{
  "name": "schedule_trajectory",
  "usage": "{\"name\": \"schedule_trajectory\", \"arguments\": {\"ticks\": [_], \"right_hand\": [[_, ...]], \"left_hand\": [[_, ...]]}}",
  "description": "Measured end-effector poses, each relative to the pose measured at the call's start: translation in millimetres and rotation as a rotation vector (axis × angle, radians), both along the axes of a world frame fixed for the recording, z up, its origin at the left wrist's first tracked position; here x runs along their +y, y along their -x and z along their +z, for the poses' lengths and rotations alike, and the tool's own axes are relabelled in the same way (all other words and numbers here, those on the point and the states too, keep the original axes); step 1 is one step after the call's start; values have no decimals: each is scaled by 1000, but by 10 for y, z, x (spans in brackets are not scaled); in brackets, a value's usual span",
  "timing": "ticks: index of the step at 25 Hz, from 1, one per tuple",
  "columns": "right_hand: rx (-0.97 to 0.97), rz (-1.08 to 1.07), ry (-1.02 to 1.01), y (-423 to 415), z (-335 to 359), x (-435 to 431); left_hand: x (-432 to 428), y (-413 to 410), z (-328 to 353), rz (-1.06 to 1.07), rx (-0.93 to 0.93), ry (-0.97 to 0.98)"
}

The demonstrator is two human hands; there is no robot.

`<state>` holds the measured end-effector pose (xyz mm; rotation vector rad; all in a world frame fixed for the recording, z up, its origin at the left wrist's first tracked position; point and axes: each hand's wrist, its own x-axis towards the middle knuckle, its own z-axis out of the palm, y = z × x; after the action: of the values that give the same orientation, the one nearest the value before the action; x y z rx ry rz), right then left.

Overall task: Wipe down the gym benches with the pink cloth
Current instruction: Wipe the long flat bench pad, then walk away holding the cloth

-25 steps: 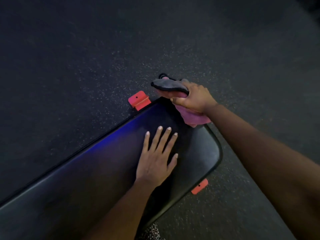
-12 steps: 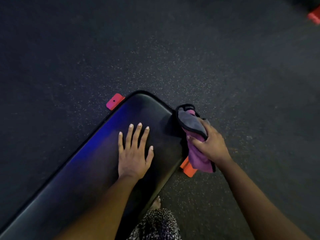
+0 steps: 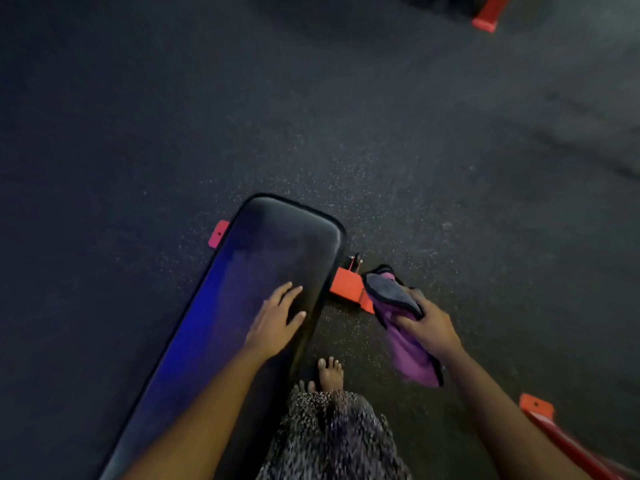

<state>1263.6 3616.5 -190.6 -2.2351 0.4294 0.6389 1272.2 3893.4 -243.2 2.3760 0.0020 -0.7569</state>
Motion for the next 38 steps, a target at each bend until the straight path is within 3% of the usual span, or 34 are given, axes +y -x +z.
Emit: {"name": "schedule_trajectory", "arguments": {"ticks": [3, 7, 12, 16, 23, 32, 38], "right_hand": [[66, -30, 52, 533, 436, -313], [89, -241, 125, 1301, 792, -814], [70, -637, 98, 1852, 795, -1578], [48, -794, 99, 1953, 757, -2446], [83, -941, 17, 1534, 862, -4131], [-114, -849, -4, -38, 907, -6283], [88, -1018, 0, -377, 878, -7673]], "left_hand": [[-122, 299, 454, 28, 154, 173], [-668, 224, 876, -207, 185, 208], [-1921, -336, 1125, -325, 144, 286], [-3296, -852, 1317, -484, 90, 284], [-5143, -1394, 1336, -658, 172, 171], [-6947, -2547, 830, -648, 258, 42], [-9157, -3408, 977, -845, 263, 7]]}}
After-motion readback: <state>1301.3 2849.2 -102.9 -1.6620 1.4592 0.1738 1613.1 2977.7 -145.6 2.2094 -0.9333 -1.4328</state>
